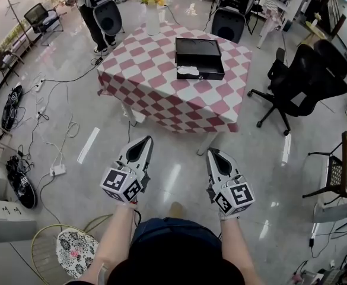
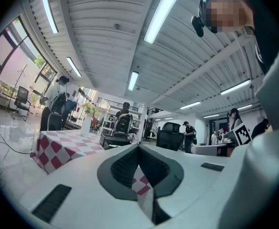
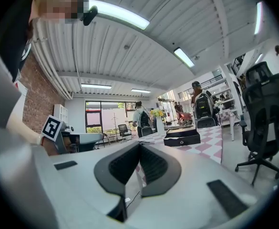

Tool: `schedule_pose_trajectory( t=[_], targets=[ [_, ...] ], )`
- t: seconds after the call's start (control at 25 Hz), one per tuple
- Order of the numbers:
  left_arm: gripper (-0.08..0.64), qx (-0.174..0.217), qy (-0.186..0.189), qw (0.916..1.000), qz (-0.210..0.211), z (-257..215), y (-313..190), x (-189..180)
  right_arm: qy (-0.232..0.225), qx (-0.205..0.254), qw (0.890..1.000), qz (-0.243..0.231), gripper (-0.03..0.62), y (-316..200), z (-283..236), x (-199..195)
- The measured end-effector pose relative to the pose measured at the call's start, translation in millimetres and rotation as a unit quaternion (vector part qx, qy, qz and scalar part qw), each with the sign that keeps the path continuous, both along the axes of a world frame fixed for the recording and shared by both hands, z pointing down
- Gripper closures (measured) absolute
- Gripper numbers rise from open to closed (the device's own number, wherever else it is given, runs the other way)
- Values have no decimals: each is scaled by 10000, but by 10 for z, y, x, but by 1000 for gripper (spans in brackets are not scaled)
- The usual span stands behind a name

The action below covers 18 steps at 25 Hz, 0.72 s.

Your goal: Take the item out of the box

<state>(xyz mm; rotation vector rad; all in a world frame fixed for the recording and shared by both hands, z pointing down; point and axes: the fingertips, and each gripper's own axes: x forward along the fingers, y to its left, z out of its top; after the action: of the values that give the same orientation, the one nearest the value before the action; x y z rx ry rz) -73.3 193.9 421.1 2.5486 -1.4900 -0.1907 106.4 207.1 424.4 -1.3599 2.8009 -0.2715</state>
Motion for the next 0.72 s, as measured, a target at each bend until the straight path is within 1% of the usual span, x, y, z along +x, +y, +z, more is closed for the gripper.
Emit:
schedule_pose_trajectory(
  t=[0.2, 0.32, 0.72],
  targets=[
    [552, 25, 19, 10000, 1, -10, -161, 98, 17, 70, 9999, -127, 586, -140, 6, 26],
    [552, 1, 53, 10000, -10, -4, -237, 133, 11, 36, 9998, -181, 586, -207, 34, 33],
    [552, -72, 60, 9999, -70, 95, -543, 141, 165, -50, 9992, -366, 587, -532, 146, 0]
  ],
)
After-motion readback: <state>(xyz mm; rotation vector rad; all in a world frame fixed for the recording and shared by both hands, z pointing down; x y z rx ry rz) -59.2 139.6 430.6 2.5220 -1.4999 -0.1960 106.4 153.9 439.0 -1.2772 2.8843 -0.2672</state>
